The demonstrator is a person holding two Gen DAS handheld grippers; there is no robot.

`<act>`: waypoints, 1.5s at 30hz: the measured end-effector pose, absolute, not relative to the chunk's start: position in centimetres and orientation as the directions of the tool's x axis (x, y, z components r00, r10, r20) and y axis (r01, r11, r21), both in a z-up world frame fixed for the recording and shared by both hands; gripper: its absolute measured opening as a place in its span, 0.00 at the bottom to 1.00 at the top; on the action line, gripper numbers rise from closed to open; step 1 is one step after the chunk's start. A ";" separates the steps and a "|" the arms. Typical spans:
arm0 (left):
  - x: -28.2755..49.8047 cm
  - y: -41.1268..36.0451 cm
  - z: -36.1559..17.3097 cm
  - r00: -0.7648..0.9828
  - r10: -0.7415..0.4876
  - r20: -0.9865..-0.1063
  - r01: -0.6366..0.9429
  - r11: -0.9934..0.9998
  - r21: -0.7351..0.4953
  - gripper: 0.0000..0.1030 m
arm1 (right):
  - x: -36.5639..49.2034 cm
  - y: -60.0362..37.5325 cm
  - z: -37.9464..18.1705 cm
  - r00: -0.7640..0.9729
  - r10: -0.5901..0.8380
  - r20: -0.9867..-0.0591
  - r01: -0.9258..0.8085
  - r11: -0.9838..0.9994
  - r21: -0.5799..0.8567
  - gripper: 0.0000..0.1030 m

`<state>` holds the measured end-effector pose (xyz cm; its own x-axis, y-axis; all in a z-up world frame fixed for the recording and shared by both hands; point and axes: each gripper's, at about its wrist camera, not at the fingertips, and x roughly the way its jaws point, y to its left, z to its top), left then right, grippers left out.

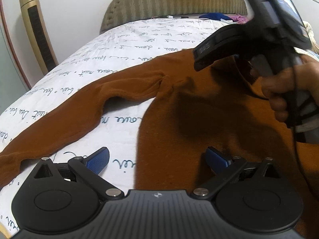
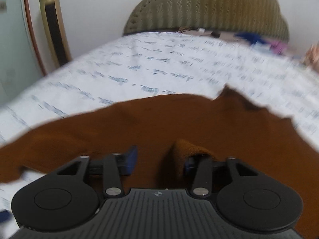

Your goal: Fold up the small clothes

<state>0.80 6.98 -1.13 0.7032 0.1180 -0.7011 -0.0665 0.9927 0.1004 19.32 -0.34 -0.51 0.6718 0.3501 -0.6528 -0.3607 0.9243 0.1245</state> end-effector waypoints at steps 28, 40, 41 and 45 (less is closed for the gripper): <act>0.9 6.9 -1.6 0.687 0.112 -0.718 -0.070 0.994 0.087 1.00 | 16.7 5.1 6.2 0.490 0.418 -0.765 -0.715 0.695 -0.078 0.99; 0.8 7.8 -1.3 0.696 0.113 -0.709 -0.080 0.994 0.080 1.00 | 19.6 -8.6 4.7 0.563 0.601 -0.568 -0.306 0.789 0.532 0.96; 0.9 7.8 -1.4 0.694 0.115 -0.711 -0.085 0.993 0.078 1.00 | 19.8 -10.6 3.4 0.523 0.674 -0.521 -0.245 0.705 0.666 0.96; 1.4 7.7 -1.6 0.684 0.096 -0.723 -0.083 0.995 0.054 1.00 | 18.3 -15.0 -0.8 0.465 0.794 -0.391 -0.069 0.473 0.878 0.96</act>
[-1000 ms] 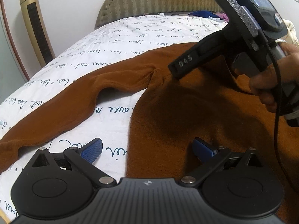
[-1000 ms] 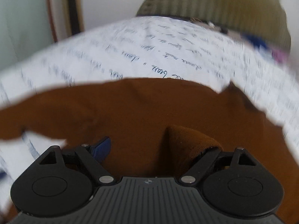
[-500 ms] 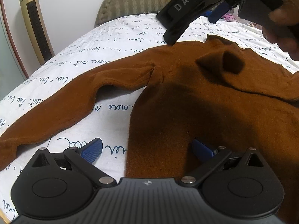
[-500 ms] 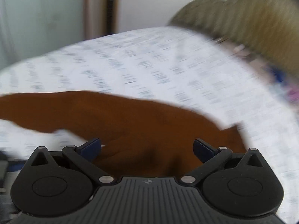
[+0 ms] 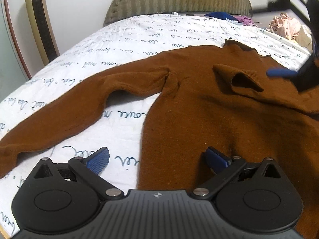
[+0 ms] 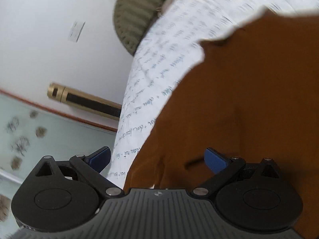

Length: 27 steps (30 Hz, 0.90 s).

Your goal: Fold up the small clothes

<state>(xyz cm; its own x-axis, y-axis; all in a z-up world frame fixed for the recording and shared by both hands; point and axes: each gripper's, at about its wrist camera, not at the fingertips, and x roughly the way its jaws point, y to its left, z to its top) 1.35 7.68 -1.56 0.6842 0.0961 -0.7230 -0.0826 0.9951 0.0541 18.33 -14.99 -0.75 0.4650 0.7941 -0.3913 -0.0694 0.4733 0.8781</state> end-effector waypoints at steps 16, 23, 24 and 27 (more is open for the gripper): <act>1.5 8.0 -1.6 0.680 0.092 -0.727 -0.079 0.995 0.052 1.00 | 19.0 -13.6 -6.4 0.593 0.678 -0.434 0.144 0.441 0.886 0.44; 1.4 8.1 -1.6 0.682 0.101 -0.724 -0.086 0.995 0.058 1.00 | 20.0 -11.5 -4.6 0.612 0.592 -0.524 0.061 0.625 0.778 0.13; 1.4 8.1 -1.6 0.681 0.102 -0.725 -0.087 0.995 0.058 1.00 | 20.2 -10.6 -3.8 0.610 0.586 -0.533 0.015 0.664 0.747 0.13; 1.3 8.1 -1.6 0.684 0.109 -0.721 -0.090 0.994 0.065 1.00 | 20.6 -6.7 -1.2 0.588 0.578 -0.566 -0.161 0.769 0.619 0.14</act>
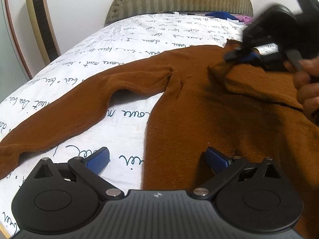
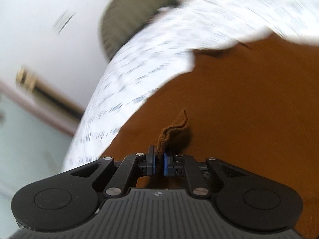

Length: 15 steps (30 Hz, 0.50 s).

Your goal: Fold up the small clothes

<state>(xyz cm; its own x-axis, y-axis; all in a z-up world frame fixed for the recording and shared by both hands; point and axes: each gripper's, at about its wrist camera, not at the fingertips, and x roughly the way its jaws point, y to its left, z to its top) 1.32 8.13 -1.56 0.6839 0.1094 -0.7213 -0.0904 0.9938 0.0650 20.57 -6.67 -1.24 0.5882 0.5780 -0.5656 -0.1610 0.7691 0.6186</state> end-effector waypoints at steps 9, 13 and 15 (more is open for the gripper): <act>0.6 9.6 -1.4 0.688 0.172 -0.705 -0.144 0.985 0.099 1.00 | 21.2 -3.4 1.2 0.519 0.698 -0.494 -0.342 0.699 0.628 0.44; 0.7 10.4 -1.3 0.686 0.171 -0.707 -0.178 0.982 0.064 1.00 | 21.5 -3.1 -0.8 0.486 0.630 -0.606 -0.287 0.770 0.570 0.44; 0.7 10.6 -1.2 0.688 0.171 -0.706 -0.183 0.981 0.059 1.00 | 21.6 -2.4 -2.4 0.427 0.618 -0.660 -0.287 0.785 0.550 0.49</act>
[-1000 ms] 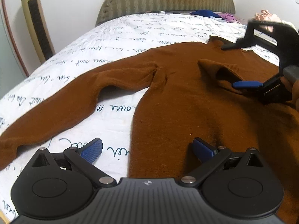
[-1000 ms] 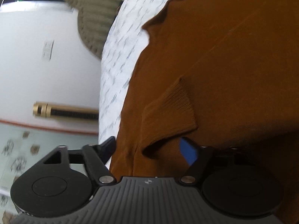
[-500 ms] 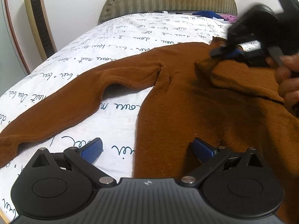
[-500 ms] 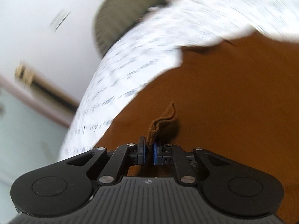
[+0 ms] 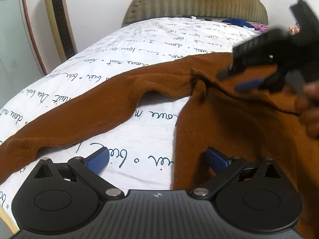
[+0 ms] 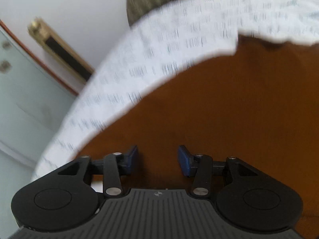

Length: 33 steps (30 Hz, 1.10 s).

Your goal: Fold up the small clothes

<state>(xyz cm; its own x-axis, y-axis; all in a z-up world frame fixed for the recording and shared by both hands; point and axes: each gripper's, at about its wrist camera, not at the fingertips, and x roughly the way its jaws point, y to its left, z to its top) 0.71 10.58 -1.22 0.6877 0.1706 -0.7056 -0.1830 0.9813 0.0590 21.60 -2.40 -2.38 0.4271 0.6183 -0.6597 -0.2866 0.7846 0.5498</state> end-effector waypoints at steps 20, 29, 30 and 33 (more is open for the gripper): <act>0.3 11.8 -0.9 0.659 0.258 -0.707 -0.269 0.958 0.100 1.00 | 5.8 -2.4 1.3 0.773 0.299 -0.560 -0.409 0.909 -0.078 1.00; -0.4 12.9 -0.8 0.639 0.283 -0.716 -0.323 0.943 0.084 1.00 | 3.5 -3.8 -0.4 0.762 0.318 -0.564 -0.383 0.924 0.005 1.00; -0.6 13.1 -0.8 0.638 0.285 -0.715 -0.331 0.940 0.080 1.00 | 3.3 -3.8 -0.5 0.762 0.319 -0.564 -0.381 0.924 0.007 1.00; -1.7 14.4 -0.5 0.640 0.301 -0.707 -0.356 0.932 0.074 1.00 | 2.3 -3.5 -0.3 0.780 0.347 -0.521 -0.420 0.907 -0.023 1.00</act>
